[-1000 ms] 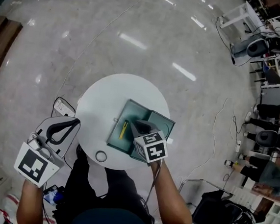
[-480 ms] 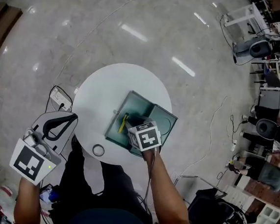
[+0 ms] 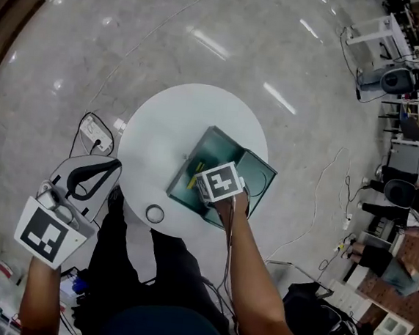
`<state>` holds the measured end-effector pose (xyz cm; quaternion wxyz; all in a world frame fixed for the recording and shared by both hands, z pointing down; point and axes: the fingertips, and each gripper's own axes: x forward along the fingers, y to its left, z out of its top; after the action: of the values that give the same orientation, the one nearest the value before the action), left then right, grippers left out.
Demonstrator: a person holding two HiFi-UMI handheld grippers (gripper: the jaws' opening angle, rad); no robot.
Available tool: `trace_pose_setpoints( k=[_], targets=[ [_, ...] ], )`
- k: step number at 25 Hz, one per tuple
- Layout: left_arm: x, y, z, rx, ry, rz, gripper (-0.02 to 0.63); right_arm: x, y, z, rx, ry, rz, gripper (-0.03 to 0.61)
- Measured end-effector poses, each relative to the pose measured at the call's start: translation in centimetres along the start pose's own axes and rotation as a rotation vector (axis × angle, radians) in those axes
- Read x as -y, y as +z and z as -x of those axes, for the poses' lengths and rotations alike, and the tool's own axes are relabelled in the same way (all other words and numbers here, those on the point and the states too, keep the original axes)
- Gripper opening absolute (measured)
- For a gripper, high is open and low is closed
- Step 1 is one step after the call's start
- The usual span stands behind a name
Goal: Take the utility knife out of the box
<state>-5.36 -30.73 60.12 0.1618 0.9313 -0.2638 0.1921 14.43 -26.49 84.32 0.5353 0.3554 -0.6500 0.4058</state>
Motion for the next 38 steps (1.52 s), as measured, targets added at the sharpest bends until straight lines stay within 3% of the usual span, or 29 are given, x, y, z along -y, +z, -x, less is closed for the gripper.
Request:
trace_pose_setpoints(
  k=[5, 9, 19, 30, 32, 34, 38],
  targets=[
    [-1.0, -0.6, 1.0, 0.021, 0.013, 0.013, 0.019, 0.1, -0.5, -1.4, -0.171, -0.059, 0.050, 0.149],
    [-1.4, -0.9, 2.1, 0.031, 0.024, 0.018, 0.018, -0.6, 0.1, -2.1, -0.201, -0.057, 0.085, 0.114],
    [-1.9, -2.0, 4.9, 0.058, 0.040, 0.009, 0.019, -1.9, 0.1, -2.9, -0.109, -0.032, -0.021, 0.037],
    [0.5, -1.6, 7.4, 0.069, 0.044, -0.022, 0.019, -2.7, -1.2, -1.1, 0.012, 0.029, -0.129, 0.037],
    [0.7, -1.4, 7.4, 0.070, 0.043, -0.022, 0.020, -3.3, -0.7, -1.6, 0.020, 0.071, -0.160, 0.041],
    [0.8, -1.4, 7.5, 0.075, 0.041, -0.021, 0.019, -3.8, -0.2, -2.1, 0.013, 0.081, -0.158, 0.144],
    [0.7, -2.5, 7.8, 0.075, 0.044, -0.009, 0.020, -4.2, -0.3, -4.0, -0.044, 0.017, -0.093, 0.141]
  ],
)
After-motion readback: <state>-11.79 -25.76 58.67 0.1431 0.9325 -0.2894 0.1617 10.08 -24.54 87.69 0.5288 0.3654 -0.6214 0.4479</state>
